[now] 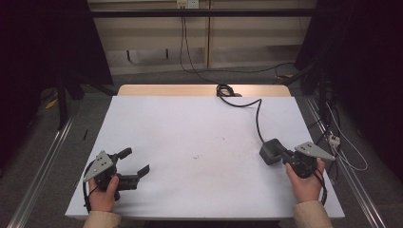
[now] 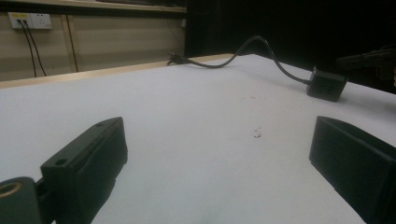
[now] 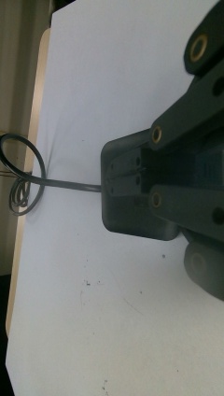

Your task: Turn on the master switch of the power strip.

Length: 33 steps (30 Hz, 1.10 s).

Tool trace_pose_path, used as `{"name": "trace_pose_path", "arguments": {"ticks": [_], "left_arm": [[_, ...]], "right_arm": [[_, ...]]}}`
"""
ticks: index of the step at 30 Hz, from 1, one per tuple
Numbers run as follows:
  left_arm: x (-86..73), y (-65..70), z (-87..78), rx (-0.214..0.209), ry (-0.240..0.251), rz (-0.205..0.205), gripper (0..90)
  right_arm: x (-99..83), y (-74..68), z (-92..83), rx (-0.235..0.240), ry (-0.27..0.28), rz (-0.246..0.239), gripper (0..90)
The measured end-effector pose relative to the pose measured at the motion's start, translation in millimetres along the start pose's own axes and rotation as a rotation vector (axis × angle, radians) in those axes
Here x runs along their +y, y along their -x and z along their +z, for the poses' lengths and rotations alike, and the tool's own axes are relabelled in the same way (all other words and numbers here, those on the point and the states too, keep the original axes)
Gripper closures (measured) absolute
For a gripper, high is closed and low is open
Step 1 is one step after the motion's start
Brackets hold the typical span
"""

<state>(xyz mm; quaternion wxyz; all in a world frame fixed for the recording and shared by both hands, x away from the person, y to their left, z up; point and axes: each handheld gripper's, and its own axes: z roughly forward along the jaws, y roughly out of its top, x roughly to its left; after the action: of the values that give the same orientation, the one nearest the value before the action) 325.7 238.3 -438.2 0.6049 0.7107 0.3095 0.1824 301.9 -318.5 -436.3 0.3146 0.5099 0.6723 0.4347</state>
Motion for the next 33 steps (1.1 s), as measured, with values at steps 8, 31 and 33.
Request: {"name": "trace_pose_path", "arguments": {"ticks": [8,31,33], "left_arm": [[0.2,1.2,0.3,0.0,0.001,-0.003,3.9],[0.1,-0.4,0.2,-0.002,-0.002,0.002,3.7],[-0.1,-0.6,0.3,-0.001,-0.001,0.0,3.7]], "right_arm": [[-0.1,0.4,0.2,0.002,-0.006,0.01,90.0],[-0.8,-1.3,0.1,-0.009,0.003,0.007,90.0],[-0.7,-1.2,0.1,-0.009,0.002,0.007,90.0]]}}
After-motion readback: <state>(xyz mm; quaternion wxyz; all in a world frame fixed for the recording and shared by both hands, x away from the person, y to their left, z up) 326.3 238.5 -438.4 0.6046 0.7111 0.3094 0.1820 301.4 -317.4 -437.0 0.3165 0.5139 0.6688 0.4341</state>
